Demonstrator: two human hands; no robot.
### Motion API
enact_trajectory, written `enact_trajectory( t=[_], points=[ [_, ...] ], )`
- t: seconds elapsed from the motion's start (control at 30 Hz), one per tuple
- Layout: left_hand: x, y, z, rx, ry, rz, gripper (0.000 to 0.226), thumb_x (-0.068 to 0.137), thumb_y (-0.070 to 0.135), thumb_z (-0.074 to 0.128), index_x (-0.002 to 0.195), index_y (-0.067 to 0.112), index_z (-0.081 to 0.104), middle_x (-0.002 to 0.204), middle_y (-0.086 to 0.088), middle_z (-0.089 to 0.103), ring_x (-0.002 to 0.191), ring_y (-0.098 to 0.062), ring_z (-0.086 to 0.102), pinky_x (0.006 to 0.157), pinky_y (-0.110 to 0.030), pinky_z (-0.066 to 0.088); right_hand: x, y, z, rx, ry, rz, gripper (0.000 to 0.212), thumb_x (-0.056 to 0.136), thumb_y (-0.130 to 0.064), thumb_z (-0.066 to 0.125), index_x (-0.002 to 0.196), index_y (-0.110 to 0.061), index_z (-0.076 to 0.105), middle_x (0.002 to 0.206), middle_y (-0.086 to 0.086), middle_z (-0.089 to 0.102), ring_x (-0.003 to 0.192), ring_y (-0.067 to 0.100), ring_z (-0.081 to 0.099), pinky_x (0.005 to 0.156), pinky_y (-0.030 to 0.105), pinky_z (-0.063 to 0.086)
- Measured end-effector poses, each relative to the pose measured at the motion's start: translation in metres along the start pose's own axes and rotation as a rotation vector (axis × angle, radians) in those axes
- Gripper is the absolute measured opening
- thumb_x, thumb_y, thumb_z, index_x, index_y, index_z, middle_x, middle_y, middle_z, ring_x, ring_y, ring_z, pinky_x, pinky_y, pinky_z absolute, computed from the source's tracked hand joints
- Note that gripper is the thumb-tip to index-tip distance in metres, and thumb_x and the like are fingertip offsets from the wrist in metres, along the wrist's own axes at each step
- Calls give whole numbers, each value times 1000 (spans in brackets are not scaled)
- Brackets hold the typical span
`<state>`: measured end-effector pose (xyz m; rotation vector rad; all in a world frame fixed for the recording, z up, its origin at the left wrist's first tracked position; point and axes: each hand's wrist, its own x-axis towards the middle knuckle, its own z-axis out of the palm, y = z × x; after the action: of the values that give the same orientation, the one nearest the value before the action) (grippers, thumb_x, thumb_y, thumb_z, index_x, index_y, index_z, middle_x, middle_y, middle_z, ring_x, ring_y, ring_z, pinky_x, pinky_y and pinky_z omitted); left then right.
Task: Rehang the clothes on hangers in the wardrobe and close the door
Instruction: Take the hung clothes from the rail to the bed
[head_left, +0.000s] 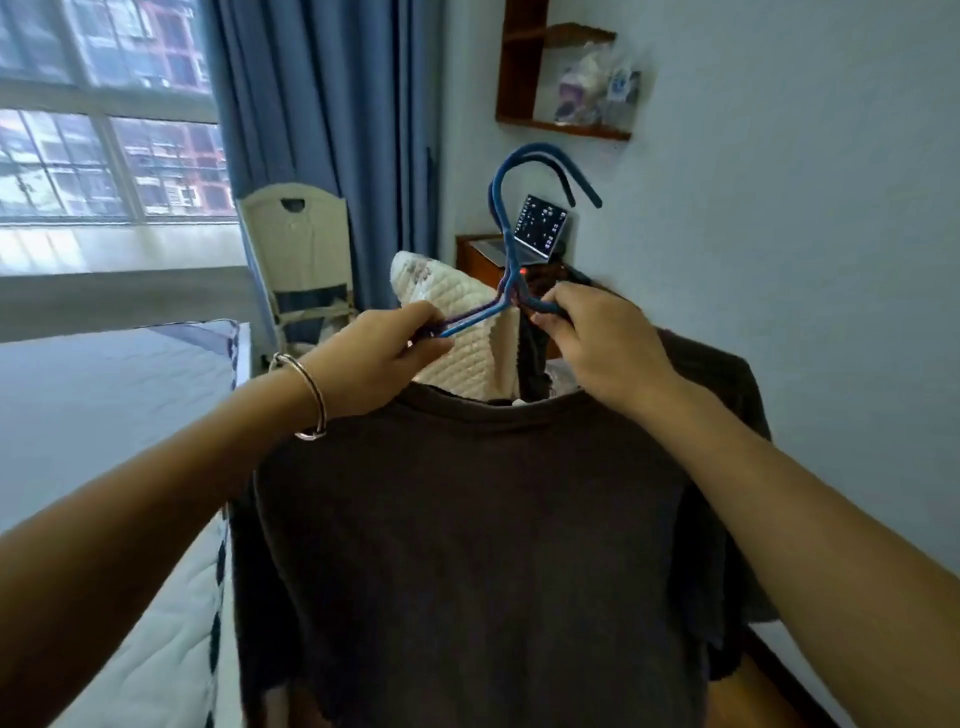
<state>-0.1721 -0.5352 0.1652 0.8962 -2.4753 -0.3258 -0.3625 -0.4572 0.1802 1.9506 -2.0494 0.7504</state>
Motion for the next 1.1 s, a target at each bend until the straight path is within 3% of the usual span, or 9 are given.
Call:
enact_trajectory(
  t=[0.13, 0.2, 0.33, 0.57, 0.73, 0.83, 0.93, 1.0, 1.1],
  points=[
    [14, -73, 5, 111, 149, -111, 41, 92, 36, 44, 127, 15, 49, 120, -9, 58, 105, -29, 57, 87, -36, 45, 68, -11, 58, 23, -51, -117, 20, 95, -24, 41, 108, -15, 54, 111, 4, 62, 102, 26, 57, 75, 37, 43],
    [18, -108, 3, 225, 204, -215, 45, 92, 40, 41, 130, 17, 47, 123, -9, 56, 105, -33, 58, 84, -40, 46, 101, -22, 87, 81, -90, -163, 20, 96, -27, 43, 108, -16, 54, 107, 2, 62, 99, 24, 57, 70, 30, 34],
    [23, -169, -4, 344, 264, -373, 41, 91, 29, 50, 128, 12, 47, 117, -13, 60, 98, -36, 59, 77, -41, 46, 162, -42, 141, 259, -132, -249, 15, 93, -21, 50, 105, -19, 58, 102, 0, 62, 94, 21, 58, 72, 34, 44],
    [52, -247, -5, 511, 451, -555, 29, 88, 29, 45, 88, 4, 59, 80, -18, 68, 66, -41, 60, 53, -34, 37, 271, -53, 218, 479, -241, -453, 19, 90, -19, 55, 108, -18, 62, 104, 2, 62, 97, 21, 58, 87, 39, 49],
    [97, -284, -6, 655, 551, -636, 26, 86, 25, 46, 84, 4, 60, 72, -16, 66, 56, -37, 59, 49, -31, 38, 360, -26, 277, 214, -228, -554, 25, 91, -34, 51, 110, -20, 60, 110, 4, 66, 103, 26, 59, 85, 35, 42],
    [121, -303, -10, 726, 584, -748, 28, 85, 29, 45, 84, 5, 61, 72, -15, 67, 57, -37, 60, 49, -34, 41, 421, -17, 311, 207, -292, -617, 53, 77, -66, 48, 103, -23, 64, 109, 4, 65, 109, 24, 55, 101, 39, 35],
    [129, -310, -19, 797, 639, -879, 30, 85, 30, 45, 83, 5, 61, 71, -14, 67, 56, -37, 60, 49, -32, 39, 473, -21, 337, 503, -492, -693, 94, 52, -79, 51, 134, -37, 40, 144, 2, 36, 136, 21, 28, 115, 48, 21],
    [125, -309, -25, 858, 680, -944, 35, 86, 34, 42, 82, 5, 61, 68, -14, 67, 53, -37, 60, 47, -32, 41, 502, -33, 352, 597, -665, -691, 102, 55, -68, 69, 141, -38, 25, 147, 3, 34, 136, 22, 32, 113, 44, 29],
    [115, -299, -33, 907, 719, -1030, 42, 84, 36, 37, 82, 3, 62, 67, -15, 66, 53, -36, 60, 48, -31, 40, 529, -67, 372, 587, -667, -802, 49, 79, -28, 69, 125, -19, 55, 119, 14, 63, 109, 28, 57, 83, 28, 40]
  ],
)
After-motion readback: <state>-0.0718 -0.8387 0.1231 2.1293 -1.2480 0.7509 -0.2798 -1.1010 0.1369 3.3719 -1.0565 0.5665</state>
